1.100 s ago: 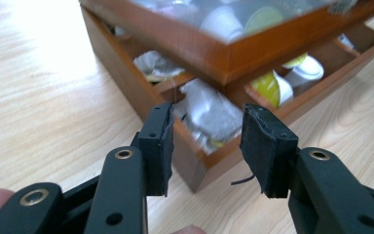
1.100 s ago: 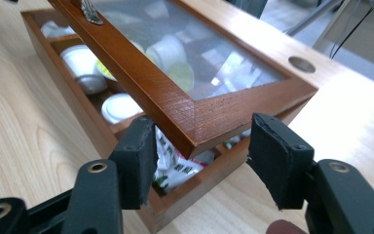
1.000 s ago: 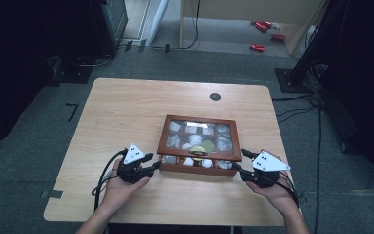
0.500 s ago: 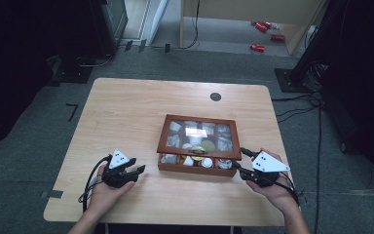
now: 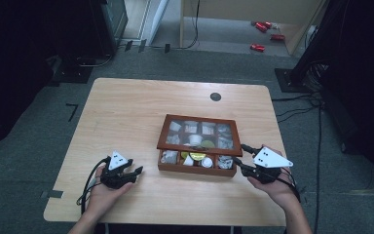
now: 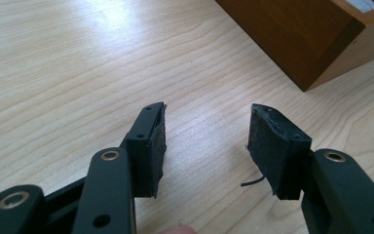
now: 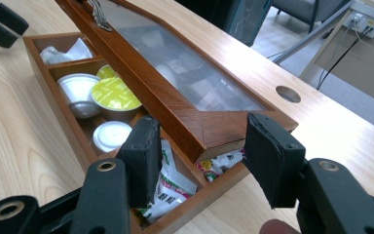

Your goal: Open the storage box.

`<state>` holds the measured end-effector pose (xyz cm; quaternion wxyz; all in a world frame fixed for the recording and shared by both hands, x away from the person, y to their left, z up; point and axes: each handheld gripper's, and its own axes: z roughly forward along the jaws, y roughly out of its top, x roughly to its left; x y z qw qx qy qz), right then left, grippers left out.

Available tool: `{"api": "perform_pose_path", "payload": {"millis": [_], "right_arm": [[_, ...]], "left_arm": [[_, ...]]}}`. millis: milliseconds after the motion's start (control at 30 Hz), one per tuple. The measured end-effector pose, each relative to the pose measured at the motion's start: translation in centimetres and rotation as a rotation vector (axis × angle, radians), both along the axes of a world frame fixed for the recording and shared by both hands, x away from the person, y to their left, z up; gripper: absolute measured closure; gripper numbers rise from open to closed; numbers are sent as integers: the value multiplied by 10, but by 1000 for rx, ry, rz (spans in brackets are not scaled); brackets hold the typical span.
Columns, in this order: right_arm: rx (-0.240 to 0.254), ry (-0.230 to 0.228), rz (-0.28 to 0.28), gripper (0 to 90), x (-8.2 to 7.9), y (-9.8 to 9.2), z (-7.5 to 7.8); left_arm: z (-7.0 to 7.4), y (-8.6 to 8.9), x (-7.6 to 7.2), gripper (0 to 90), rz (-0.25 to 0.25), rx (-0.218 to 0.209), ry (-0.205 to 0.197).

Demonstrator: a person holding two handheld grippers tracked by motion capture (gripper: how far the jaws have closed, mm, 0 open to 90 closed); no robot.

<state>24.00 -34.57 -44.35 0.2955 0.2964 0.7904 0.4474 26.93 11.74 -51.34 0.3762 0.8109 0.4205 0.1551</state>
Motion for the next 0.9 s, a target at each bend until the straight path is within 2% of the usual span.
{"api": "perform_pose_path", "payload": {"millis": [133,167,300,367,433,533,800,900], "right_arm": [[5,-9,3,498,3,-1,5],[9,-13,3,502,4,-1,8],[11,-18,6,506,6,-2,12],[17,-20,6,512,8,-2,16],[19,-23,8,515,9,-3,17],[20,-33,10,530,12,-3,20],[21,-57,-13,581,18,-5,28],[37,-65,-22,596,24,-6,34]], "left_arm": [[-3,-2,0,467,6,15,4],[-4,-4,-1,455,6,21,-7],[-4,-6,-2,420,6,24,-11],[-5,-9,-3,362,5,36,-13],[-4,-9,-3,345,4,38,-12],[-4,-8,-2,343,6,22,-4],[-4,-6,-1,344,11,10,3],[-4,-6,0,344,13,8,4]]}}
